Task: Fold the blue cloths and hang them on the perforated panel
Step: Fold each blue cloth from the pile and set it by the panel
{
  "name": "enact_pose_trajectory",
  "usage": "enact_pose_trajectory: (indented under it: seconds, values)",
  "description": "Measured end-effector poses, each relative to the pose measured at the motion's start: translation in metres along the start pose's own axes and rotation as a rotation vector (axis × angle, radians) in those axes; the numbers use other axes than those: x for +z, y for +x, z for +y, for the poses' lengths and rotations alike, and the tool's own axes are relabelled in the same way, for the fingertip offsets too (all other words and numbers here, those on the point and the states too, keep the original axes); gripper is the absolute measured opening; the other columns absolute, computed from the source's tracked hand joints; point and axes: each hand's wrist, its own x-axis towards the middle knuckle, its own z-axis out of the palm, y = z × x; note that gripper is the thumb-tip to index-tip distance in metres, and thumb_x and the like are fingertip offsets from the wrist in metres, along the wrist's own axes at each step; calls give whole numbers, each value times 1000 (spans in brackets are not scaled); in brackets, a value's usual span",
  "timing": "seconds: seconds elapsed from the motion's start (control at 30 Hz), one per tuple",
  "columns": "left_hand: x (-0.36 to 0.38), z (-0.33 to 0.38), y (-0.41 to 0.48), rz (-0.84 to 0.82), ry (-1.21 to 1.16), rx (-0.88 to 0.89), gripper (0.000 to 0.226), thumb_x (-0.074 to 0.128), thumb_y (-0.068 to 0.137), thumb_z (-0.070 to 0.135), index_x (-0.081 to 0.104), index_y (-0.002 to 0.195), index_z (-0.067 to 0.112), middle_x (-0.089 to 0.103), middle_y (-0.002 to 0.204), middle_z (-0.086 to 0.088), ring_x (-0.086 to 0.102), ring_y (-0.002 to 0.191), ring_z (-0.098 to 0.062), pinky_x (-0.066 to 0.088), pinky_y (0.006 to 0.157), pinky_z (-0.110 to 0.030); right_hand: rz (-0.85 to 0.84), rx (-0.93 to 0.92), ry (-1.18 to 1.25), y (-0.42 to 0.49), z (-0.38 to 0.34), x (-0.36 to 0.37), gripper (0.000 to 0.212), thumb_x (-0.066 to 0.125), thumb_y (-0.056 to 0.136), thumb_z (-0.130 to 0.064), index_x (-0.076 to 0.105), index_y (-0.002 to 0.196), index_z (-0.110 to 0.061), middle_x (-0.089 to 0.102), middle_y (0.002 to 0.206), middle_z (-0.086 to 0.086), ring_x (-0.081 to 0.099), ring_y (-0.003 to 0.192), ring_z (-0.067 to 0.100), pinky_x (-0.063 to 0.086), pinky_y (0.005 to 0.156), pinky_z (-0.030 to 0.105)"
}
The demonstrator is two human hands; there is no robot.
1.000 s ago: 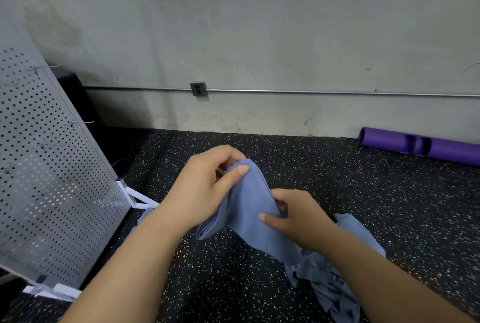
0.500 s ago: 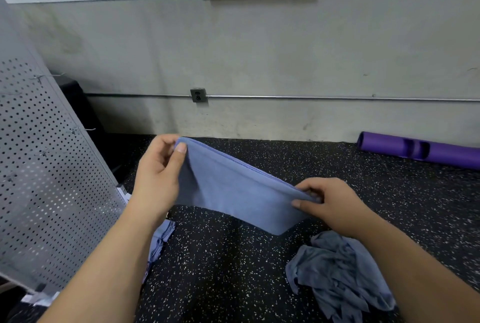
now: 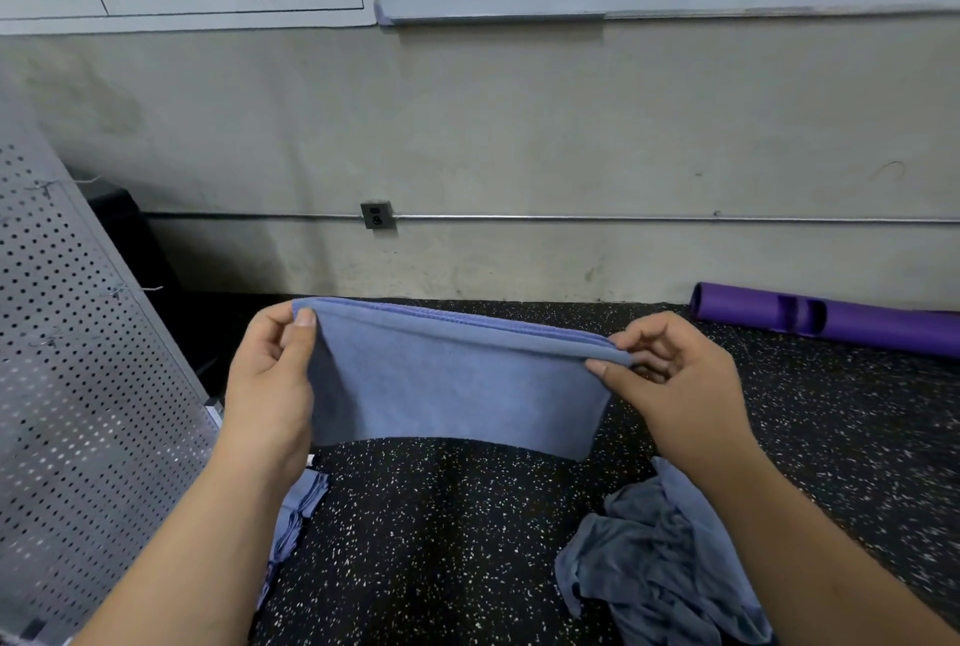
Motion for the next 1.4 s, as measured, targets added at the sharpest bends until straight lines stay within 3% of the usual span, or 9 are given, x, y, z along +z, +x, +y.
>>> enact_pose_trajectory:
  seconds: [0.13,0.37,0.77,0.9,1.03,1.13,1.2,1.27,1.4]
  values:
    - [0,-2,0,-13,-20,-64,23,58,109,45,70,111,25,69,102,-1,58,97,-22,42,78,-43,18,-30,28,3,-2,-4,19,83,89,-7,77,100,-21,78,91,-1,71,82,18,60,79,24]
    - [3,-4,0,-46,-34,-95,23,59,108,45,72,107,26,74,112,-14,65,100,-24,47,87,-50,6,24,117,7,-2,-11,23,81,90,-2,81,106,-19,80,97,5,74,89,21,60,86,23]
    - [8,-2,-4,-65,-91,-119,21,59,109,37,73,109,22,77,114,-12,69,101,-22,51,94,-46,-126,98,60,11,3,-20,43,84,83,8,80,116,-19,79,101,6,74,93,16,61,93,25]
    - [10,-2,-6,-88,-84,-82,20,58,110,35,70,111,20,74,105,-3,66,98,-15,51,93,-38,-228,129,-361,13,13,-20,24,79,95,-13,81,112,-31,74,75,-20,63,66,-3,49,68,10]
    - [16,-4,-8,-55,-4,5,16,56,111,32,66,112,20,67,88,21,58,79,8,44,77,-19,-186,142,-496,12,22,-19,8,71,101,-30,75,95,-34,66,64,-14,47,52,2,40,57,23]
    - [13,-9,-7,-36,144,78,12,55,111,35,62,105,28,62,79,24,52,71,2,41,70,-30,-105,163,-230,11,16,-18,6,73,101,-21,77,101,-25,73,70,-11,52,54,0,44,57,19]
    - [10,-11,-7,-43,245,129,10,60,109,37,62,101,31,62,78,21,52,71,-3,42,72,-35,-44,221,17,12,11,-18,13,75,98,-10,79,108,-17,82,89,-1,72,76,4,54,74,17]
    - [11,-6,-9,-47,242,142,7,68,104,34,66,101,29,70,83,11,58,73,-4,46,73,-34,-17,281,183,12,10,-17,18,76,95,-9,79,112,-14,82,104,8,77,97,17,57,94,30]
    - [17,2,-15,-90,110,98,6,73,101,23,77,105,21,77,80,9,63,70,2,51,72,-19,82,357,413,15,11,-20,25,73,94,-23,78,115,-10,80,111,13,73,97,20,56,97,41]
